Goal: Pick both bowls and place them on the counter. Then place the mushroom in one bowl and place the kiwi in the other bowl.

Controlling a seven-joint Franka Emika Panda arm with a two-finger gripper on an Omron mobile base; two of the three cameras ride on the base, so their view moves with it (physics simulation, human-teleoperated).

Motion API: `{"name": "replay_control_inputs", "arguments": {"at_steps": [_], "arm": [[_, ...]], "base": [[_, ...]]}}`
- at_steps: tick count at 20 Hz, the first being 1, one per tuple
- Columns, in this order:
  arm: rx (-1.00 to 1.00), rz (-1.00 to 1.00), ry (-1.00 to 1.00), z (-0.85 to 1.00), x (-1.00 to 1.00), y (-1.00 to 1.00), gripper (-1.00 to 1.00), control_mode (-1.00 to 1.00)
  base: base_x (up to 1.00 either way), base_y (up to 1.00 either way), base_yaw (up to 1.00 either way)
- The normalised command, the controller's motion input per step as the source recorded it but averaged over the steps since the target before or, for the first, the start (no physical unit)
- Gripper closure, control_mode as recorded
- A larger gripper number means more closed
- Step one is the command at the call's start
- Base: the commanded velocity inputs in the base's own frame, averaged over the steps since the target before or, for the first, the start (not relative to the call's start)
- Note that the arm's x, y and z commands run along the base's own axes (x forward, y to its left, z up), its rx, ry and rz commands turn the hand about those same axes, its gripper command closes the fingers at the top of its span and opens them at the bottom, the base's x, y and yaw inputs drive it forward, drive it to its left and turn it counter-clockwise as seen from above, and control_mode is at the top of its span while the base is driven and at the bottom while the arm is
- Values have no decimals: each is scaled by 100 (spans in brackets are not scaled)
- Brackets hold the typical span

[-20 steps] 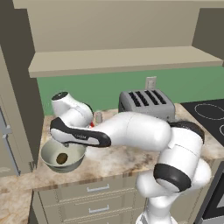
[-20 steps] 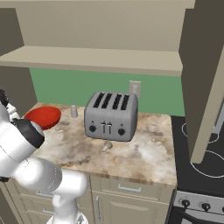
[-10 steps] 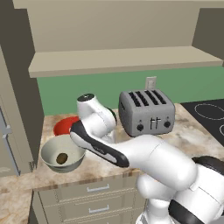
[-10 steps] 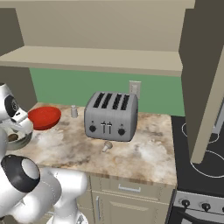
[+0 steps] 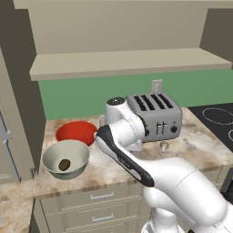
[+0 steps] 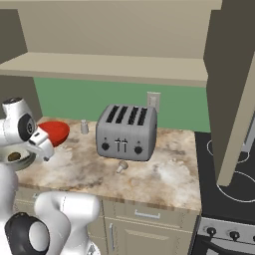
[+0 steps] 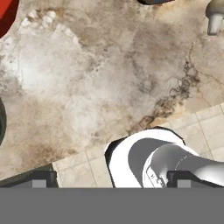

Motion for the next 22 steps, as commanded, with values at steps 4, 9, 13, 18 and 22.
{"name": "replay_control_inputs", "arguments": {"at_steps": [4, 9, 13, 18, 22], "arm": [[0, 0, 0, 9, -4, -66, -100, -100], [0, 0, 0, 6, -4, -67, -100, -100], [0, 0, 0, 1, -1, -70, -100, -100], [0, 2, 0, 0, 0, -68, -100, -100], [0, 3, 0, 0, 0, -61, -100, -100]], "base": [[0, 0, 0], [0, 0, 0], [0, 0, 0], [0, 0, 0], [0, 0, 0]]}}
